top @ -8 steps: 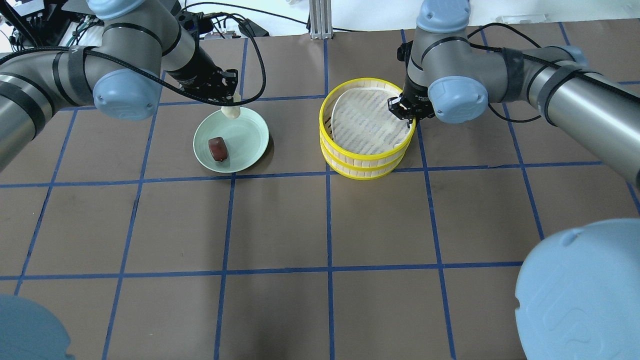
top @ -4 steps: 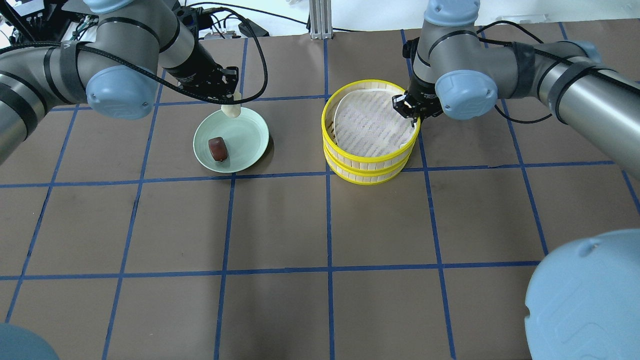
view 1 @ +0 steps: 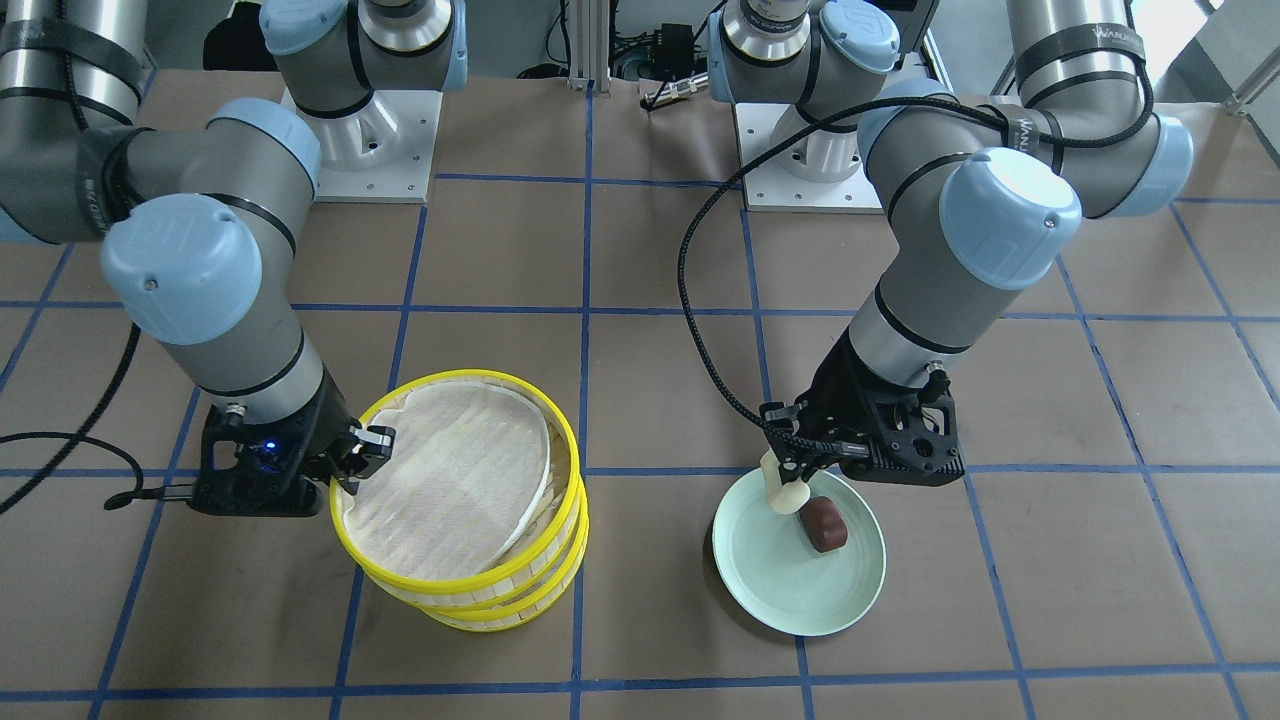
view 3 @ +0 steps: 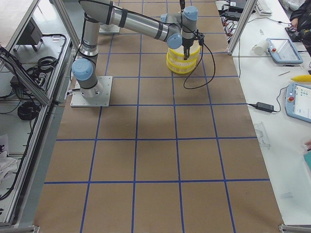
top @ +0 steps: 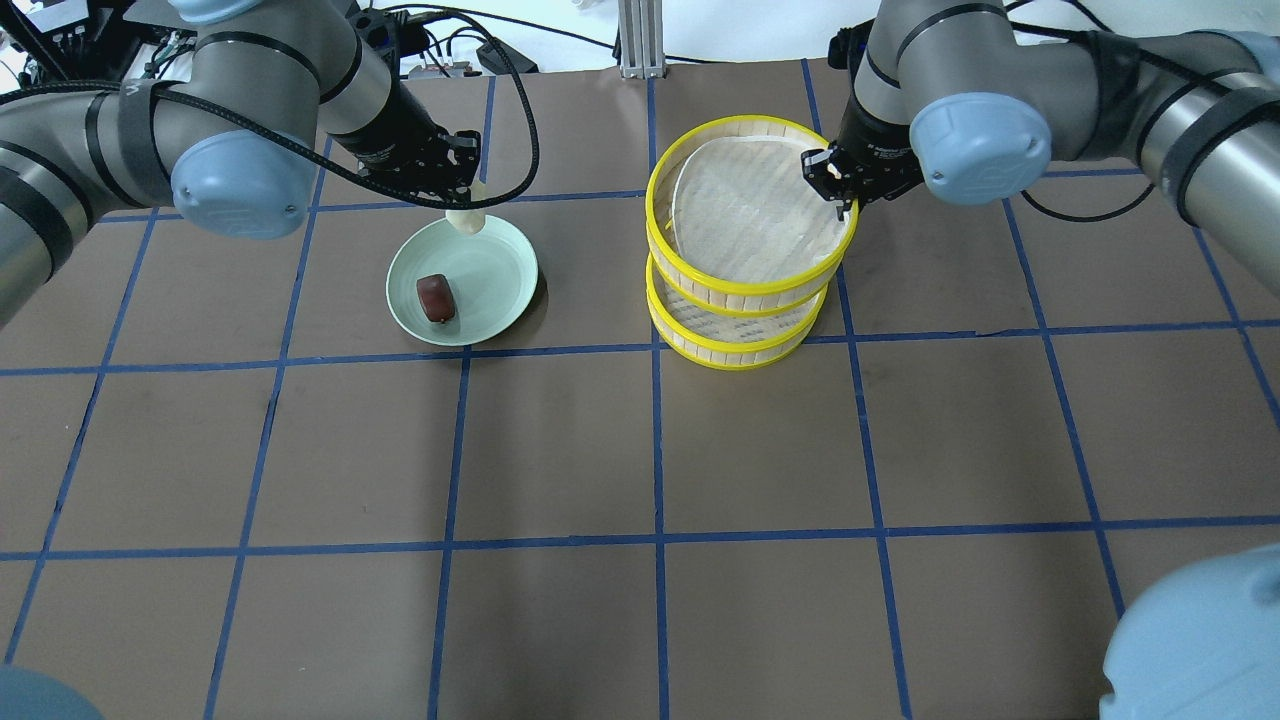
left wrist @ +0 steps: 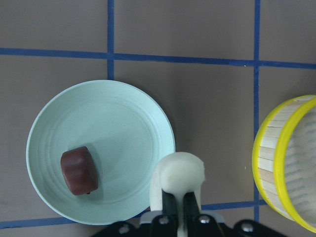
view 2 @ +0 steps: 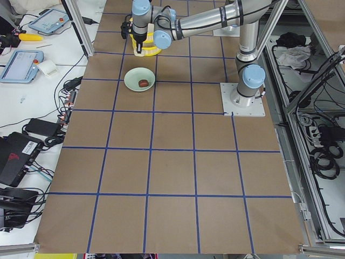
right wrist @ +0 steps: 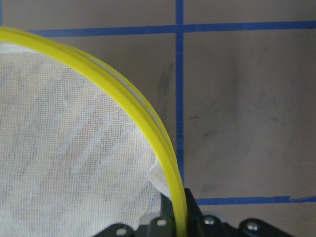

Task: Place buns in different layers of steamer
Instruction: 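Set the top tier aside with the right while the left carries the white bun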

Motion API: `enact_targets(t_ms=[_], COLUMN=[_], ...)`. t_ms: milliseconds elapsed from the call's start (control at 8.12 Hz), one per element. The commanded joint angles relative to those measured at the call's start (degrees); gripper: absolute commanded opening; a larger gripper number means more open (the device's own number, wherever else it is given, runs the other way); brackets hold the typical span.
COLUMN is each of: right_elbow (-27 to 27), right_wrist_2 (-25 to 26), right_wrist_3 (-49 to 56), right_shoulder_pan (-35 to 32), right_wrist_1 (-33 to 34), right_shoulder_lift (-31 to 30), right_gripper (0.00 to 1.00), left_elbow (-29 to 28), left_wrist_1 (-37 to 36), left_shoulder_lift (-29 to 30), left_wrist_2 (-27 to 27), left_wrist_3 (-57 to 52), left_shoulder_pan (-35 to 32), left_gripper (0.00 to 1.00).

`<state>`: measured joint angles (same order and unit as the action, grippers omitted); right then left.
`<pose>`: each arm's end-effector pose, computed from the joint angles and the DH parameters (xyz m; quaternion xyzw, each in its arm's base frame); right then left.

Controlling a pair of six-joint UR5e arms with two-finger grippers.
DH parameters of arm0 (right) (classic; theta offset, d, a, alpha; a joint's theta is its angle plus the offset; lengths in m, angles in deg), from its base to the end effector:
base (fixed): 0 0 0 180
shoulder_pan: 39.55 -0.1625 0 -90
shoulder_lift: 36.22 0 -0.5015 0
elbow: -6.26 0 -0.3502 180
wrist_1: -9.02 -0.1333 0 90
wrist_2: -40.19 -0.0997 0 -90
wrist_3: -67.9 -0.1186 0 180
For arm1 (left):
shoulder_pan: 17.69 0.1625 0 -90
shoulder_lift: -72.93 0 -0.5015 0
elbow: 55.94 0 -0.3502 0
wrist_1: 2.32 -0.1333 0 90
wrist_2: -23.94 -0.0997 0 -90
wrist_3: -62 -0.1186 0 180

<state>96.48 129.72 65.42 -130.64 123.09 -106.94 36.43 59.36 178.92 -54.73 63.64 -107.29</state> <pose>0.1457 -0.6019 0.4087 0.0120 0.9991 -0.0397 0.0053 -0.1525 -0.5899 0.4370 0.0091 -0.9914 0.0853 0.0993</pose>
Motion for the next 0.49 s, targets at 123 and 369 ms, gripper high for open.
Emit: enact_targets(t_ms=[123, 369], right_elbow=[-3.45, -3.82], right_wrist_2=[0.73, 1.07], right_wrist_3=[13.6, 15.22], right_shoulder_pan=[13.43, 18.92], right_wrist_1=[-7.61, -8.95], right_shoulder_lift=[-2.58, -2.58], right_gripper=[0.0, 0.0], left_elbow=[-0.09, -0.09], left_wrist_1=[-4.62, -5.95], left_shoulder_lift=[0.7, 0.88], left_wrist_2=[3.0, 4.48], left_wrist_3=[7.76, 7.77], left_shoulder_pan=[-7.06, -9.79], left_gripper=[0.0, 0.0])
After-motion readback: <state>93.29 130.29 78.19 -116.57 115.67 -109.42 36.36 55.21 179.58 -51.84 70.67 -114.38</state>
